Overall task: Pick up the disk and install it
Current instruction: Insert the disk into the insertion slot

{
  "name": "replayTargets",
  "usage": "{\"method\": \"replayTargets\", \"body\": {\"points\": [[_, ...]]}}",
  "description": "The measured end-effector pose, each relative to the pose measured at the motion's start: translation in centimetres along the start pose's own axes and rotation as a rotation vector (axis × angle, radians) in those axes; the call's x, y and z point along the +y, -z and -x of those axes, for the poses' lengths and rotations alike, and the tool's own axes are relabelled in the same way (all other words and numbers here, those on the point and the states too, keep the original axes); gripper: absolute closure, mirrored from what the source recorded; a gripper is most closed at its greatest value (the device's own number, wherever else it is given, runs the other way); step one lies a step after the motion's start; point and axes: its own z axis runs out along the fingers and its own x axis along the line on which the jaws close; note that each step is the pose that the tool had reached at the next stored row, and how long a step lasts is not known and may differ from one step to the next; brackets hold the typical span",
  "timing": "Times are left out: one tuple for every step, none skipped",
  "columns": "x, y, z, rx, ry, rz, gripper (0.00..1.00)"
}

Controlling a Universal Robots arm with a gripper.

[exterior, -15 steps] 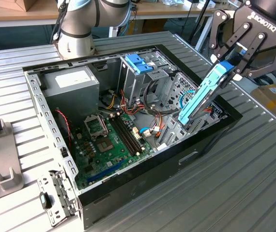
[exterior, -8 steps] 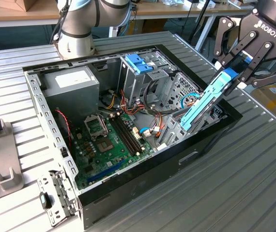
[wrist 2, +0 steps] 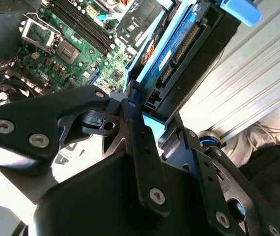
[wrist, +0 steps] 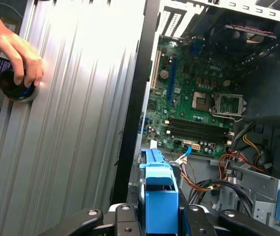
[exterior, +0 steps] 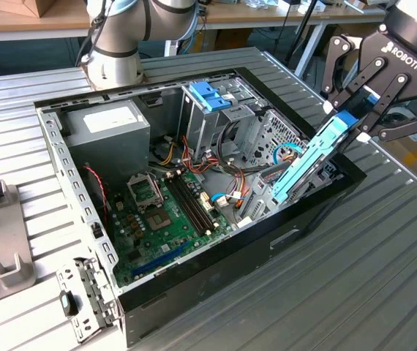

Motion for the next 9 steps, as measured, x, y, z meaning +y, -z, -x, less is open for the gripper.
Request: {"method": "replayTargets", "body": {"points": [[-0.01,-0.13,-0.01,0.0005,0.0,0.0009,0.63],[-0.02,-0.25,-0.02,0.001,0.0,0.0018,0.63],[-0.04,-0.41,-0.01,0.0016,0.002,0.0029,0.63],[-0.07,-0.47,0.05,0.0036,0.007,0.0038,0.63],[-0.13,-0.51,0.15,0.0071,0.012,0.0049,0.63],[-0.2,-0.53,0.3,0.0108,0.016,0.006,0.63],[-0.25,-0.53,0.38,0.0124,0.018,0.0065,0.63],[-0.32,-0.54,0.48,0.0137,0.02,0.0069,0.63],[-0.38,-0.55,0.58,0.0146,0.022,0.0071,0.63]]}}
